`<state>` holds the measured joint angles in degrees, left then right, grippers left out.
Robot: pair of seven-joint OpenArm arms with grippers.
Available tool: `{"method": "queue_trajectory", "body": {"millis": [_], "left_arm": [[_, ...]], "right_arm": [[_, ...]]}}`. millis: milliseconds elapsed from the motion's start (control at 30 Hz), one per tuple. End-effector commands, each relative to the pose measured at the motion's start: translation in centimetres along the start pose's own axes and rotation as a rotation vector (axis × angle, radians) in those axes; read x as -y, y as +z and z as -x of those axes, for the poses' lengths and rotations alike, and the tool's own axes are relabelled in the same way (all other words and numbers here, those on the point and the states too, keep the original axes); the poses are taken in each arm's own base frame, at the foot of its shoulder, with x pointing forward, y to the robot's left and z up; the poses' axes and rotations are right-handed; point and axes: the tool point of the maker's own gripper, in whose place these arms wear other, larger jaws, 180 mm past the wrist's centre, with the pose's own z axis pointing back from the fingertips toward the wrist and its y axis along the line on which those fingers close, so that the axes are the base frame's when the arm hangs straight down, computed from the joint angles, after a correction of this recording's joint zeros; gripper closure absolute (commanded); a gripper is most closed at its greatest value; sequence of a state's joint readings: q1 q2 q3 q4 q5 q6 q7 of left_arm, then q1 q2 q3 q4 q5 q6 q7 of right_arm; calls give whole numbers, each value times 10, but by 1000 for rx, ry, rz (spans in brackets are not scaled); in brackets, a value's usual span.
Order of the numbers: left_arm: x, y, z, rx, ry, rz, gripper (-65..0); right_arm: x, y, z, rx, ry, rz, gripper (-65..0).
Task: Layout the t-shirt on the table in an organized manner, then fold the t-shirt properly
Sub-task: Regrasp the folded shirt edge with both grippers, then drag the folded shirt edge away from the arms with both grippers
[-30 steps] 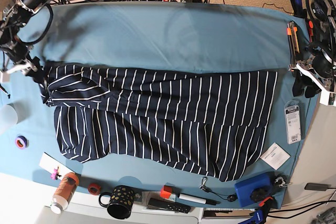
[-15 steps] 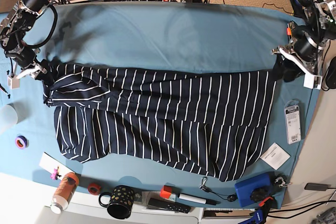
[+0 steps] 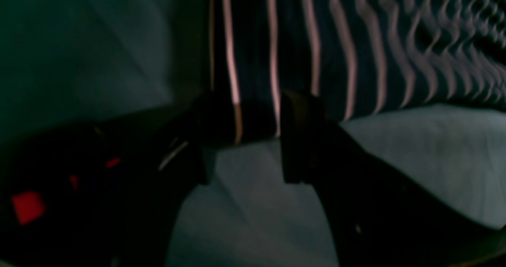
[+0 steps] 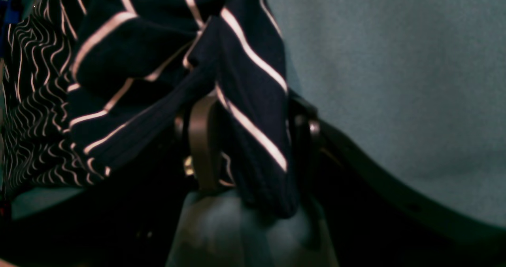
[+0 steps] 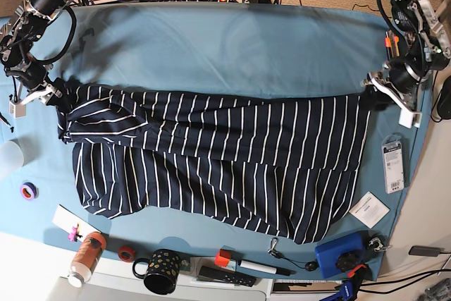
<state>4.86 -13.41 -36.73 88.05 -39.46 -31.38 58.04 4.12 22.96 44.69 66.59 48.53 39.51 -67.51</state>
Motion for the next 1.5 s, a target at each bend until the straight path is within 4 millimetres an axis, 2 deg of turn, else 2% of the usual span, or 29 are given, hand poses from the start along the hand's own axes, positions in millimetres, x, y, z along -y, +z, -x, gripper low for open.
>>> {"method": "queue_trajectory", "body": {"millis": [0,167,233,300,433,500,567,700,900,1000,1167,1367,1467], "left_arm": [[0,2,-13,34,-9,11,-258],[-3,-2,-5,15,19,15,-258],[0,-2,-8,30,28,30,-251],[4,-3,-10,40,35,49,-198],[21,-14,-5,13,2,92,-5],[34,-21,-7,24,-22,122,0],[40,-27,-11,48,-24,121,0],[29,-31,-14,52,24,44,0],[10,-18,-24,98,47,7,0],[12,-14,-24,97,47,38,0],[30,-13,-14,40,59,140,0],[30,-7,-1,-29,91,163,0],[29,4,-3,-20,143,202,0]], "right_arm": [[-1,7,-22,53,30,-6,-266],[-1,7,-22,53,30,-6,-263],[-1,8,-21,48,31,-5,-216],[-1,7,-20,43,30,-5,-150],[1,7,-19,35,35,4,-55],[5,7,-16,16,44,25,0],[9,8,-12,-7,56,51,0],[17,12,-14,-22,78,87,0],[38,40,-38,-57,143,160,0],[43,52,-46,-80,161,177,0],[38,54,-38,-126,146,142,0],[41,58,-33,-168,148,153,0],[42,61,-38,-160,154,154,0]]}}
